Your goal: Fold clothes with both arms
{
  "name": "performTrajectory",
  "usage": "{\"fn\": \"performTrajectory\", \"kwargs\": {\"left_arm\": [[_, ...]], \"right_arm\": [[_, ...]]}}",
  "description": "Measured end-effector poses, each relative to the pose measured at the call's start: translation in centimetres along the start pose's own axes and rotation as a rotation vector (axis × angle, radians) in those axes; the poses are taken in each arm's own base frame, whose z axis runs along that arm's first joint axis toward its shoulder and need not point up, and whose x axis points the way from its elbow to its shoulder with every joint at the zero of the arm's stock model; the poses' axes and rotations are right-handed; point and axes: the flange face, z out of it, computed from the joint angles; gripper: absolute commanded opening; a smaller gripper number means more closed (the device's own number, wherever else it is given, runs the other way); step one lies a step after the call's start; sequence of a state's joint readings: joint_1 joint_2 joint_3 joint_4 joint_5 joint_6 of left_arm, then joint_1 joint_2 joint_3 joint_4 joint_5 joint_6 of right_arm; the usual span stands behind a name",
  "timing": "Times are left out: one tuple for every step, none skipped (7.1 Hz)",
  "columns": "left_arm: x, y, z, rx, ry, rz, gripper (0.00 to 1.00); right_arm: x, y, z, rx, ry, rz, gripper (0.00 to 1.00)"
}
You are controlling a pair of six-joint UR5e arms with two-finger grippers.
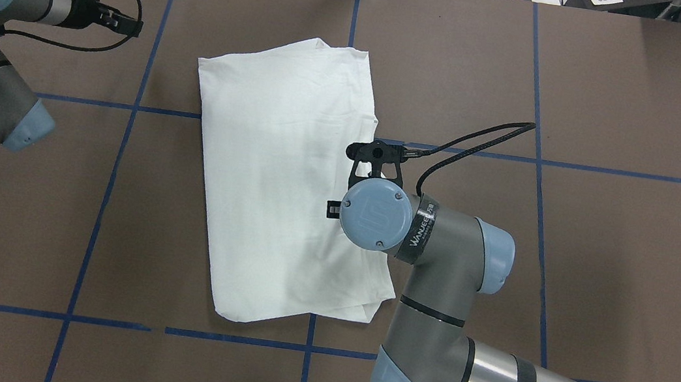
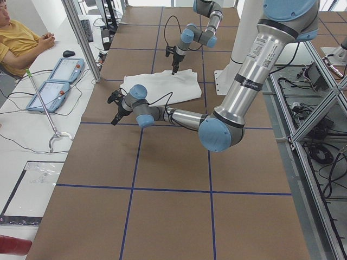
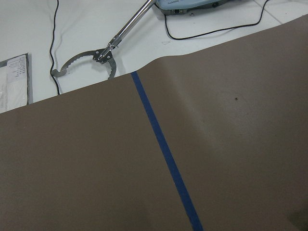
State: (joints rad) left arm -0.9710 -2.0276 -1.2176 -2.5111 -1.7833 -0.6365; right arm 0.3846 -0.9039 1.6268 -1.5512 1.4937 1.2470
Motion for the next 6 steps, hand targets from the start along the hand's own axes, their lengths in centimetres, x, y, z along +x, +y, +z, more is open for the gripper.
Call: {"fn": "performTrajectory", "kwargs": {"left_arm": [[0.0, 0.0, 0.0, -0.001, 0.0, 0.0, 1.0], [-0.1, 0.1, 0.0, -0.001, 0.0, 0.0, 1.0], [-0.1, 0.1, 0.0, -0.002, 0.0, 0.0, 1.0], [-0.1, 0.1, 0.0, -0.002, -0.001, -0.001, 1.0], [-0.1, 0.1, 0.0, -0.002, 0.0, 0.0, 1.0], [0.0, 0.1, -0.1, 0.001, 0.002, -0.002, 1.0]], "right_arm": [[0.3, 0.2, 0.8, -0.007, 0.018, -0.009, 1.0], [0.8, 0.3, 1.4, -0.015, 0.034, -0.022, 1.0], [1.4, 0.3, 1.8, -0.029, 0.05, -0.035, 1.0], [2.2, -0.2, 1.9, -0.045, 0.073, -0.05, 1.0], [4.0, -1.0, 1.8, -0.053, 0.098, -0.076, 1.0], [6.7, -2.1, 1.5, -0.057, 0.112, -0.106, 1.0]]}}
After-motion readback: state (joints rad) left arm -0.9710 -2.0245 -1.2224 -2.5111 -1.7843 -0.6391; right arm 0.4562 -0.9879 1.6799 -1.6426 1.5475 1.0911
